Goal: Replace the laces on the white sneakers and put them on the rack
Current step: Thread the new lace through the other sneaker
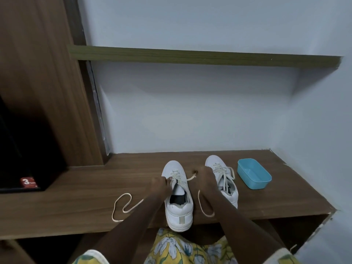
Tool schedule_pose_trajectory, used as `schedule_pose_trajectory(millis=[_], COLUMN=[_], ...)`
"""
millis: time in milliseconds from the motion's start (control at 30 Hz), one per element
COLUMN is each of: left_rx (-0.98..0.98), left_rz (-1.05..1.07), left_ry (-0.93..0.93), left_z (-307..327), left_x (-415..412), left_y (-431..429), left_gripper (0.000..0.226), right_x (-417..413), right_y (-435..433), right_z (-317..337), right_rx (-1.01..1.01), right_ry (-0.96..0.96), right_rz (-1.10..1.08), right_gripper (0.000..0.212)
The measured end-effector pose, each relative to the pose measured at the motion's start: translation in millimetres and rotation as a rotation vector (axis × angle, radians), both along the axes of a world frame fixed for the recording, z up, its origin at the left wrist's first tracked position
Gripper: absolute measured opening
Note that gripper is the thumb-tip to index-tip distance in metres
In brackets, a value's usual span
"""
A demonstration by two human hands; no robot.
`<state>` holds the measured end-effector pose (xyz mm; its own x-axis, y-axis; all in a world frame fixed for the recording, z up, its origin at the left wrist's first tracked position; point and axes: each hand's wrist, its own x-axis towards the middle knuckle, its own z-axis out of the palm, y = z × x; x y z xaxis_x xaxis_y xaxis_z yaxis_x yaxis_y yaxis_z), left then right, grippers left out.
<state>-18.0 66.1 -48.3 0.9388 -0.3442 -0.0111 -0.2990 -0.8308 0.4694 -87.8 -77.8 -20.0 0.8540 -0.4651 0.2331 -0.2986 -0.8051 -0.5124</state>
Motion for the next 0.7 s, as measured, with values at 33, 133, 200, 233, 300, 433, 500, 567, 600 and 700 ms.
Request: schedule_pose_trajectory(millis=[33, 133, 200, 233, 300, 433, 500, 567, 600, 700], left_rx=[-0.022, -0.120, -0.204, -0.184, -0.296, -0.354, -0.446, -0.562, -0.608, -0.721], left_rz=[0.013, 0.068, 0.103, 0.074, 0.104, 0.136, 0.132, 0.153, 0.156, 0.198], left_ry=[0.043, 0.228, 0.247, 0.264, 0.328, 0.398, 0.447, 0.406, 0.418, 0.493], left_z=[-3, -10, -9, -8, -9, -14, -13, -13, -12, -9], left_x=[-3, -4, -5, -7, -8, -5, -6, -7, -6, 0], left_y=[0, 0, 2, 3, 4, -2, -3, -3, -3, -6], left_gripper=[0.052, 0.047, 0.040, 0.040, 0.040, 0.046, 0.042, 0.037, 0.035, 0.028], right_x=[4, 12, 14, 14, 10, 6, 7, 10, 12, 18], right_y=[-1, -1, 0, 2, 6, 14, 21, 29, 34, 47], right_z=[5, 15, 14, 12, 9, -3, -7, -10, -10, -12], right_rx=[-0.017, 0.013, 0.027, 0.007, -0.091, -0.195, -0.167, -0.120, -0.107, -0.044], right_ry=[-0.035, -0.176, -0.194, -0.176, -0.035, 0.193, 0.149, 0.122, 0.113, 0.080], right_rz=[0.040, 0.092, 0.097, 0.097, 0.086, -0.040, -0.070, -0.061, -0.055, -0.025], right_gripper=[0.022, 0.023, 0.031, 0.034, 0.034, 0.028, 0.028, 0.028, 0.029, 0.032])
